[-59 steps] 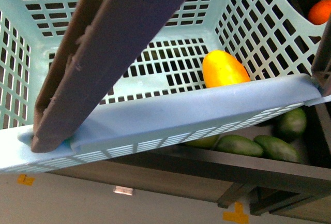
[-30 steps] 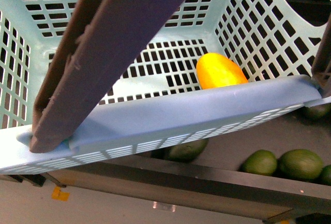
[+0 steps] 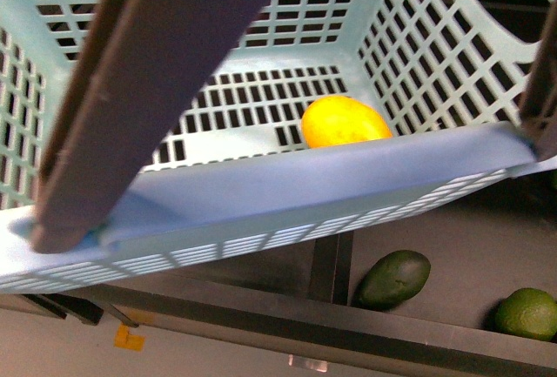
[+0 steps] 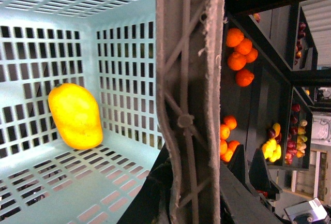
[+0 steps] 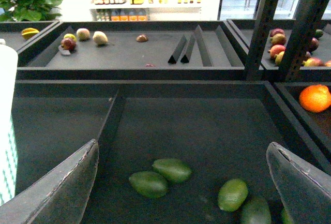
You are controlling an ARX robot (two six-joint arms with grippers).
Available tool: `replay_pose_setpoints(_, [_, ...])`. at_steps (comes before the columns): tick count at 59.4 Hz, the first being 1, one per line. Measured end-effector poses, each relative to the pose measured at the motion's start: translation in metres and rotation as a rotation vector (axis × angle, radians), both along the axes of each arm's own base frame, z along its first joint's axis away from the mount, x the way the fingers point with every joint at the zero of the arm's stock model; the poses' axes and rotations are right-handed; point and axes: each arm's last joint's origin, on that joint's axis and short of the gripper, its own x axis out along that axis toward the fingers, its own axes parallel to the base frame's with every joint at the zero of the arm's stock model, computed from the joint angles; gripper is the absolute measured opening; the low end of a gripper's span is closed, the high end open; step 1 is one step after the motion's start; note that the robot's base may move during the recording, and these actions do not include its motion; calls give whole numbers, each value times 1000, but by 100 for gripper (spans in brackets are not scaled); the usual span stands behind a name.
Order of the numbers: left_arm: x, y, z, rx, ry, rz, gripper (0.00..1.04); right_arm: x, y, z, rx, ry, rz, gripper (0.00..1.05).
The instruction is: Pick mango and avocado into basket
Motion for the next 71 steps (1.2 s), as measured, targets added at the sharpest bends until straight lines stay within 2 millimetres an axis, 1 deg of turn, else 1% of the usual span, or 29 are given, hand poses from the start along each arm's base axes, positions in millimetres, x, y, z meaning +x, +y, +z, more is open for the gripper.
replay_pose_setpoints(2, [0,0,0,-1,0,-3,7,1,0,-1,7,18,-22,96])
replay_pose_setpoints(6, [0,-1,0,-3,1,-6,7,9,0,4,71,204,-186,96])
replay_pose_setpoints(7, [-1,-1,0,-3,1,-6,7,12,-3,7,102,255,-256,96])
replay_pose_setpoints(9, [-1,-1,0,-3,2,-6,7,15,-7,11,124,328,-320,96])
replay_pose_setpoints(11, [-1,-1,0,-3,2,-8,7,17,-13,14,146,388,-356,96])
replay_pose_setpoints(12, [-1,-1,0,-3,1,-7,7,18,-18,15,159,440,-379,96])
replay_pose_setpoints(14, [-1,-1,0,-3,1,-7,7,19,-24,14,167,467,-394,96])
replay_pose_setpoints(19, [-1,-1,0,0,1,1,7,26,-38,11,168,496,-390,96])
replay_pose_setpoints(28, [0,-1,0,3,-3,1,7,49,-61,2,61,546,-339,96])
replay_pose_setpoints(36, [-1,-1,0,2,-2,-2,7,73,-69,-17,-101,603,-267,96])
replay_pose_setpoints(39, [-1,-1,0,0,-1,-5,7,88,-70,-29,-196,632,-214,96])
replay_pose_setpoints(47, [-1,-1,0,-1,0,-4,7,121,-68,-55,-379,705,-102,96])
replay_pose_setpoints(53, [-1,-1,0,2,-1,-1,7,149,-60,-76,-465,755,0,96])
replay_pose_setpoints(55, [-1,-1,0,2,-1,-1,7,155,-58,-81,-475,763,24,96])
replay_pose_setpoints(60, [-1,-1,0,2,-1,-1,7,181,-45,-100,-493,804,146,96])
replay_pose_setpoints(62, [-1,-1,0,2,-1,-1,7,187,-41,-105,-497,814,176,96])
replay_pose_setpoints(68, [-1,-1,0,1,-1,-2,7,218,-23,-127,-519,862,312,96])
replay_pose_setpoints(71, [-1,-1,0,1,-1,-2,7,230,-15,-135,-527,873,364,96])
